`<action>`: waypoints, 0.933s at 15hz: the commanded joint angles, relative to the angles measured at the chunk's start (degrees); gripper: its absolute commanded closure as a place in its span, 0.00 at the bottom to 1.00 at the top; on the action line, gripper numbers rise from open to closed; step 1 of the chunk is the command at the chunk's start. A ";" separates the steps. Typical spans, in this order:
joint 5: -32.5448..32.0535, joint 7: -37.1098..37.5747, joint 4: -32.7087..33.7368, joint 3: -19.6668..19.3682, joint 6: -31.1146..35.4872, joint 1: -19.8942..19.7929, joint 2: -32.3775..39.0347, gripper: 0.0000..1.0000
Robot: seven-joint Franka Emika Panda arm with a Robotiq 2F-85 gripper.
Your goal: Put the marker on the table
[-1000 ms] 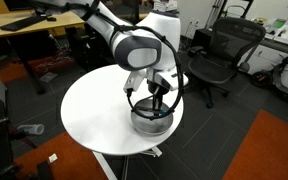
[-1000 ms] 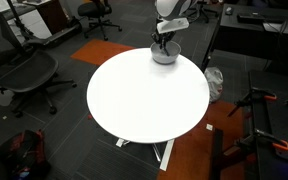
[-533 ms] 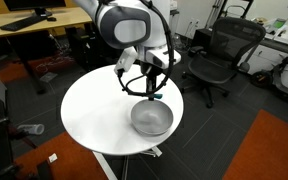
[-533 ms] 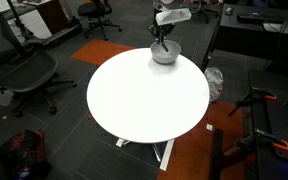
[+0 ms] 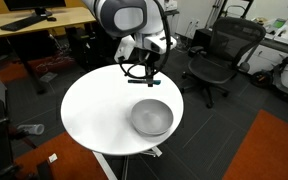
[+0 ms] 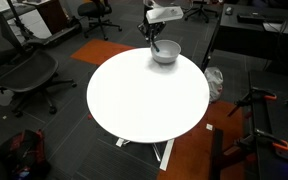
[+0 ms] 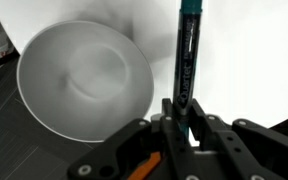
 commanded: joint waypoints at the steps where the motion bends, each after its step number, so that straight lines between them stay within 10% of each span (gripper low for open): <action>1: 0.60 -0.41 8.31 1.18 -1.32 -0.98 5.56 0.95; 14: 1.17 -1.29 31.36 2.64 -8.75 -3.91 23.57 0.95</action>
